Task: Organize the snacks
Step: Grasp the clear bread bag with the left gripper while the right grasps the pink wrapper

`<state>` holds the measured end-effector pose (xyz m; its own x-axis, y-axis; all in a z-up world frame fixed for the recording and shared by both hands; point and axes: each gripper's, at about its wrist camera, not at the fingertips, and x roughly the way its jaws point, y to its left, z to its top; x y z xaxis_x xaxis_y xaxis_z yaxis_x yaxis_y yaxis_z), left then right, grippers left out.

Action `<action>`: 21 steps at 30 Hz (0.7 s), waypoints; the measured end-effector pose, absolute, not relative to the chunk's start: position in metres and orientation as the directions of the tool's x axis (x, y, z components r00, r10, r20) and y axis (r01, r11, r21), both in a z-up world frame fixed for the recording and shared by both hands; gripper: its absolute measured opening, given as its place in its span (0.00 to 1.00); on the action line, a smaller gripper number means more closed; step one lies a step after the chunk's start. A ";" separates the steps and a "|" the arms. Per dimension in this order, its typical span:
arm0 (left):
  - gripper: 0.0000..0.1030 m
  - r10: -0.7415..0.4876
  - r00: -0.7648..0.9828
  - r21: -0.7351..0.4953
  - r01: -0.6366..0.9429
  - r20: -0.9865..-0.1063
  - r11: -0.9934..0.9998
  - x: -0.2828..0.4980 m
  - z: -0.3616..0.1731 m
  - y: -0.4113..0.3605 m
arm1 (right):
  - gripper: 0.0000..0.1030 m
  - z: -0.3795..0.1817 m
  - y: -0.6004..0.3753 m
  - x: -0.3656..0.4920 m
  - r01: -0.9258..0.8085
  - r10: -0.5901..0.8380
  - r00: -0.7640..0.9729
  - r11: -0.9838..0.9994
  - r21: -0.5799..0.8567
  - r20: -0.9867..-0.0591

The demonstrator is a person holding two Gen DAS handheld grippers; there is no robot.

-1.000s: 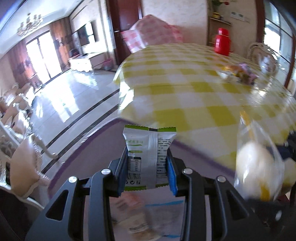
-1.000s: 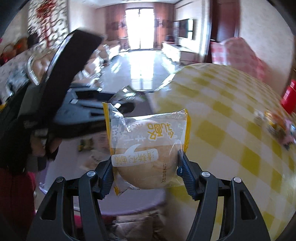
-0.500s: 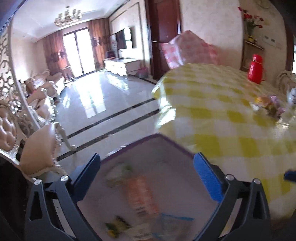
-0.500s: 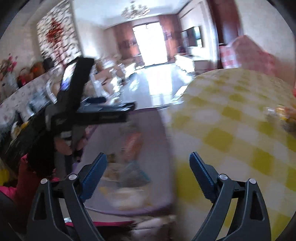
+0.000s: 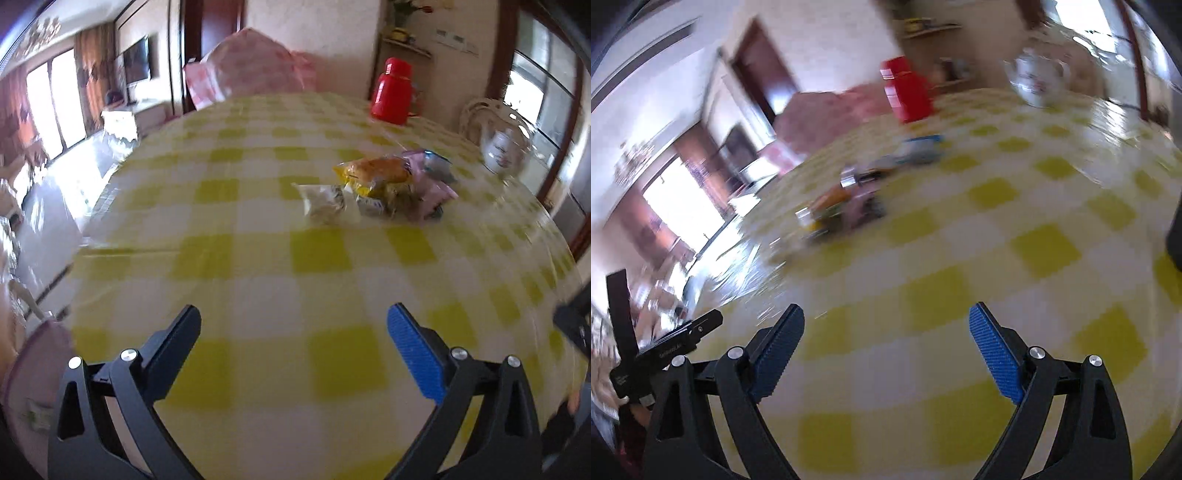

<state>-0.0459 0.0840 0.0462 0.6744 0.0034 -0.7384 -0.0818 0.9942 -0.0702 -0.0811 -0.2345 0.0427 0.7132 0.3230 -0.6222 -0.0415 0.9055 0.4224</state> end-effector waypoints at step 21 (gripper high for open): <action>0.40 0.088 0.634 -0.055 -0.201 -0.769 0.978 0.111 0.010 0.073 | 0.85 0.026 -0.225 0.058 -0.115 0.316 0.671 0.938 0.327 -0.671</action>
<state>0.1106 0.0731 0.0104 0.6338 0.0876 -0.7686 -0.2013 0.9780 -0.0545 0.0575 -0.2250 0.0260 0.6713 0.3158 -0.6706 -0.1146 0.9380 0.3270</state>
